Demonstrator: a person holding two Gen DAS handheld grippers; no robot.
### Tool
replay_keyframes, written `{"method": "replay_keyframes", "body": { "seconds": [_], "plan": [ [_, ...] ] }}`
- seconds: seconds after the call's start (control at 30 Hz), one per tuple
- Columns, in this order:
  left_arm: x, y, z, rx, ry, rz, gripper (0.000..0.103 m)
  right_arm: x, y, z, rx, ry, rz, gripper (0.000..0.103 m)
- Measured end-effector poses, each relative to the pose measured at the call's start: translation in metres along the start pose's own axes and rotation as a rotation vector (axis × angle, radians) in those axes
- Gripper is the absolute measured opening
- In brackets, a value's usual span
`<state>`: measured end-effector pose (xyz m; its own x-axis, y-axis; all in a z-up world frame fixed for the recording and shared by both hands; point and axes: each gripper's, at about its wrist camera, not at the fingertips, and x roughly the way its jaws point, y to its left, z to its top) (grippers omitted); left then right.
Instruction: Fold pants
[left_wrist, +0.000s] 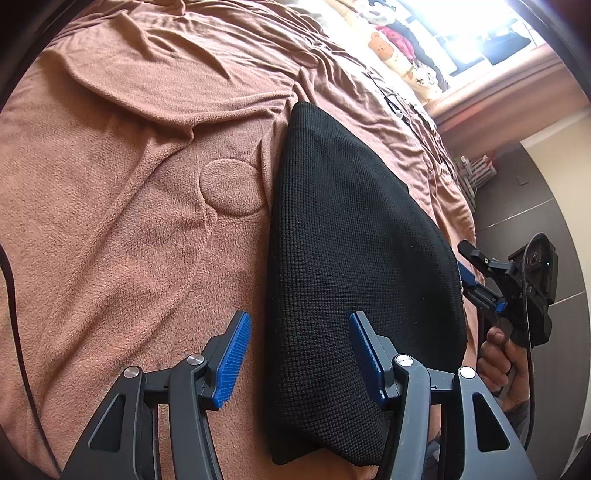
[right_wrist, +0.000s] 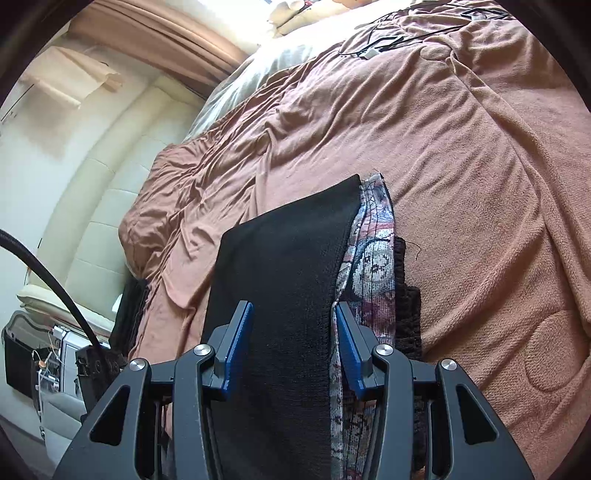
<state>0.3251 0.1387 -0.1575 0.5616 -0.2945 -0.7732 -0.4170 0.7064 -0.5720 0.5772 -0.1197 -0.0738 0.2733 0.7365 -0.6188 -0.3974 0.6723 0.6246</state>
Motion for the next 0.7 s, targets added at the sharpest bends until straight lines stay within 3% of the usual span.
{"method": "replay_keyframes", "body": {
  "seconds": [0.07, 0.13, 0.2, 0.5, 0.7],
  "plan": [
    [0.004, 0.0, -0.001, 0.001, 0.01, 0.007, 0.058, 0.006, -0.001, 0.002, 0.008, 0.012, -0.02, 0.037],
    [0.006, -0.001, -0.003, 0.012, 0.014, 0.017, 0.058, 0.008, 0.003, 0.004, -0.006, 0.011, -0.037, 0.013],
    [0.009, -0.001, -0.005, 0.022, 0.02, 0.025, 0.058, 0.01, 0.007, 0.005, -0.02, 0.015, -0.068, 0.003],
    [0.015, -0.007, -0.011, 0.031, 0.049, 0.012, 0.058, -0.022, 0.024, -0.001, -0.082, -0.057, -0.157, 0.0],
    [0.021, -0.013, -0.018, 0.033, 0.089, -0.019, 0.058, -0.026, 0.022, 0.006, -0.08, -0.05, -0.193, 0.0]
  ]
}}
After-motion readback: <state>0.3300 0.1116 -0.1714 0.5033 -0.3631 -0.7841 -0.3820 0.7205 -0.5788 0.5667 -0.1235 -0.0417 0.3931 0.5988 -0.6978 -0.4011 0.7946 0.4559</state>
